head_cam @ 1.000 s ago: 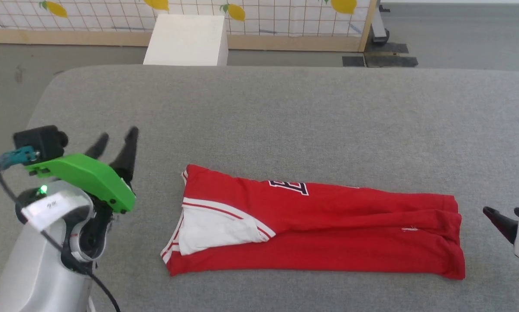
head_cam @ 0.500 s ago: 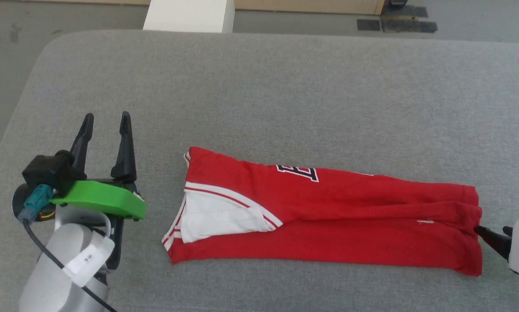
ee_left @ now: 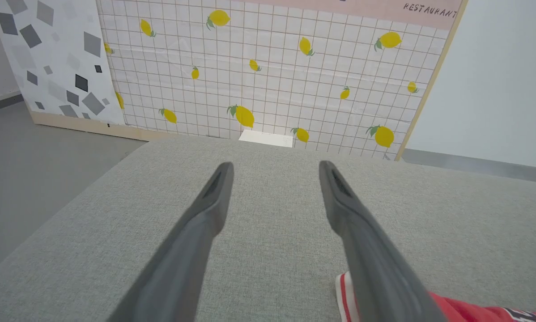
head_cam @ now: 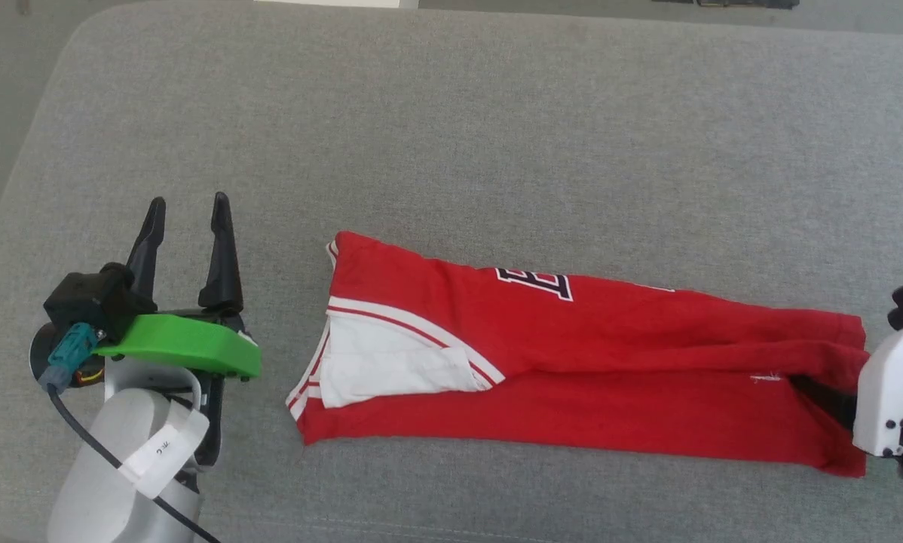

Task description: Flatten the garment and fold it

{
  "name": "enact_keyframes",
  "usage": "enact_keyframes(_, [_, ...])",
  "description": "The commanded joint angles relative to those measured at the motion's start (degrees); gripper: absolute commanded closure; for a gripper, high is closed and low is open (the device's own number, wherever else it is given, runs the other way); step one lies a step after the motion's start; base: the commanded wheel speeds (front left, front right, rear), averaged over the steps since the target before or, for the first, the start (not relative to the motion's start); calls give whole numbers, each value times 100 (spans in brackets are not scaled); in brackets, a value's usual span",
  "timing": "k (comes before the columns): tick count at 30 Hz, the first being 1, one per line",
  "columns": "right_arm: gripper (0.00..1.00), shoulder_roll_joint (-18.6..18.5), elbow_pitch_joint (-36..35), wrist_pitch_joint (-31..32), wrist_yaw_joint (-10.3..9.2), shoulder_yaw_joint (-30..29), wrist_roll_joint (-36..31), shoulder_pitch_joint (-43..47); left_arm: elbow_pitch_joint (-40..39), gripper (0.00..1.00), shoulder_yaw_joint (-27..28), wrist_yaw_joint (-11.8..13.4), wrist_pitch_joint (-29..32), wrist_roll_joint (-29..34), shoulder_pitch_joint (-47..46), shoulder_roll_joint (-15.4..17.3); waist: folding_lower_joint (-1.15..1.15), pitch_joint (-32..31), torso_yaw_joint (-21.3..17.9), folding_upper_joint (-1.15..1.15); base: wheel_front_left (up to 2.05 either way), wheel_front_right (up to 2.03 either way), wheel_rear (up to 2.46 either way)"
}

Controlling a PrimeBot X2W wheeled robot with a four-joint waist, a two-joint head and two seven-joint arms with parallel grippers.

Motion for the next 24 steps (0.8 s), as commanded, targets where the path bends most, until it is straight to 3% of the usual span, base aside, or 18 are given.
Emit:
enact_keyframes(1, [0,111,68,-9,-5,194,64,-60,-15,0,50,-11,-43,52,-22,-29,0,13,7,0,0,0,0])
enact_keyframes(8, [0,31,290,66,-5,546,175,-174,17,0,127,-66,-45,102,10,-129,0,5,33,0,0,0,0])
enact_keyframes(9, [54,8,322,87,-5,571,174,-181,17,0,141,-75,-45,112,15,-140,0,2,34,0,0,0,0])
enact_keyframes(10, [89,-15,351,92,-5,574,166,-187,18,0,153,-82,-45,119,23,-148,0,1,34,0,0,0,0])
enact_keyframes(11, [100,-48,395,117,-5,576,143,-194,17,0,168,-87,-45,128,34,-158,0,-2,33,0,0,0,0])
enact_keyframes(24, [100,-309,814,170,-5,-2,-211,-276,-12,0,271,-122,-45,174,121,-256,0,34,30,0,0,0,0])
